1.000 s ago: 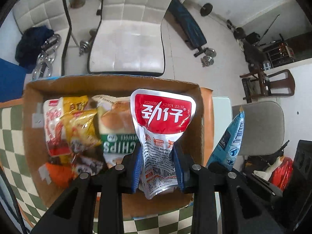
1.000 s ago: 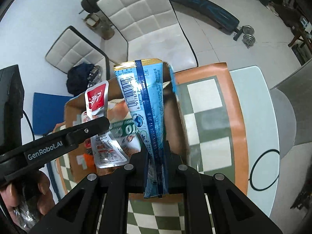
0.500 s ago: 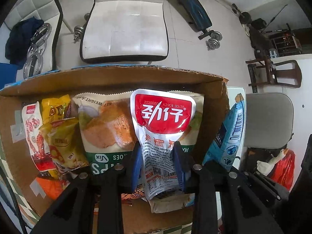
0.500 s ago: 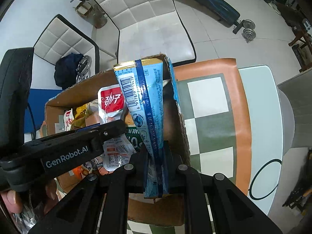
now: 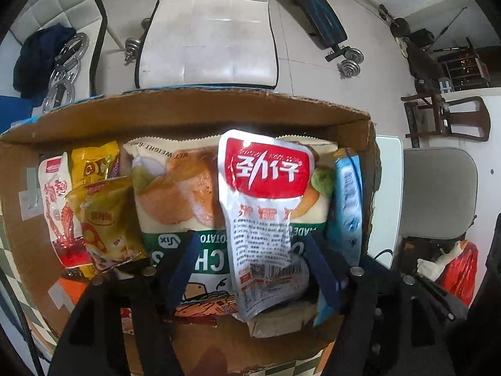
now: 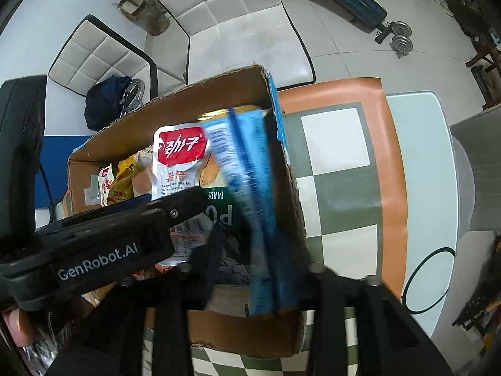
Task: Organize snacks
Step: 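Lower both packs into the box and open both tools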
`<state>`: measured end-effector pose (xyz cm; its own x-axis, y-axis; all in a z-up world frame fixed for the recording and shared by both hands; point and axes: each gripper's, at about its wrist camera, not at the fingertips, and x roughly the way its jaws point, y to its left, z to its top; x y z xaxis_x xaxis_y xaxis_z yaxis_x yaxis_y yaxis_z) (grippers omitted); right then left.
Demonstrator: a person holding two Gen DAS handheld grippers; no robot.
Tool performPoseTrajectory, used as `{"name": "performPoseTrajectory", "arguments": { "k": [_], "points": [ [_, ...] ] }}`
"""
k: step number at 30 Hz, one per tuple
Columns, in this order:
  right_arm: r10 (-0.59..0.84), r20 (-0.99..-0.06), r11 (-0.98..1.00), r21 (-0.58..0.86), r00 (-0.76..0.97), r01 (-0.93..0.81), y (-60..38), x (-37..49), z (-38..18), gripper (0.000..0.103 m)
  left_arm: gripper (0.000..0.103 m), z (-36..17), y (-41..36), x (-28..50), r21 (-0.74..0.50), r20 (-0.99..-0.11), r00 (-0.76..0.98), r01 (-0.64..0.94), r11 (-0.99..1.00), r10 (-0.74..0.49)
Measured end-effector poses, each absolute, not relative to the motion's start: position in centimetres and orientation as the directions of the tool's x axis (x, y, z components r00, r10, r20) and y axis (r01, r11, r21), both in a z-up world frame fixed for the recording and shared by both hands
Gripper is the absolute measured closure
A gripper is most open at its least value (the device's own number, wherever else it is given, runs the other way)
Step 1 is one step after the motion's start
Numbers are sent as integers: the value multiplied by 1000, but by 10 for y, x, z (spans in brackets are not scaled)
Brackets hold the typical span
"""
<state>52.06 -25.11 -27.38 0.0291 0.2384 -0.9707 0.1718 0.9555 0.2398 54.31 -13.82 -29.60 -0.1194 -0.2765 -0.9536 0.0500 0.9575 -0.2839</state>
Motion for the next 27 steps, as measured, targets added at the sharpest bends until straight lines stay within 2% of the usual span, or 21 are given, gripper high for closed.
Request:
{"name": "performPoseTrajectory", "arguments": {
  "k": [3,19,20,21,22,24,27],
  "points": [
    [239,-970,954,241,32,176,-253,519,-272,53,26,-291,-135,540,-267,-960,-103,54,962,-261],
    [145,-986,980,154,79,126,-257,491,-251,49,25,-256,-112,500,-165,-983,59,98,981,-171],
    [141,-987,981,150,82,120,-256,489,-249,43,23,-255,-110,500,-162,-983,66,97,982,-169],
    [137,-987,983,146,87,111,-254,486,-247,36,14,-253,-107,496,-155,-983,79,98,983,-163],
    [136,-987,984,145,92,103,-253,484,-245,32,10,-251,-105,494,-151,-983,88,98,984,-160],
    [129,-987,988,137,94,79,-248,479,-242,15,4,-246,-101,487,-127,-982,127,99,987,-140],
    [107,-988,993,113,108,46,-239,471,-238,11,2,-240,-95,479,-97,-979,168,104,990,-114]
  ]
}}
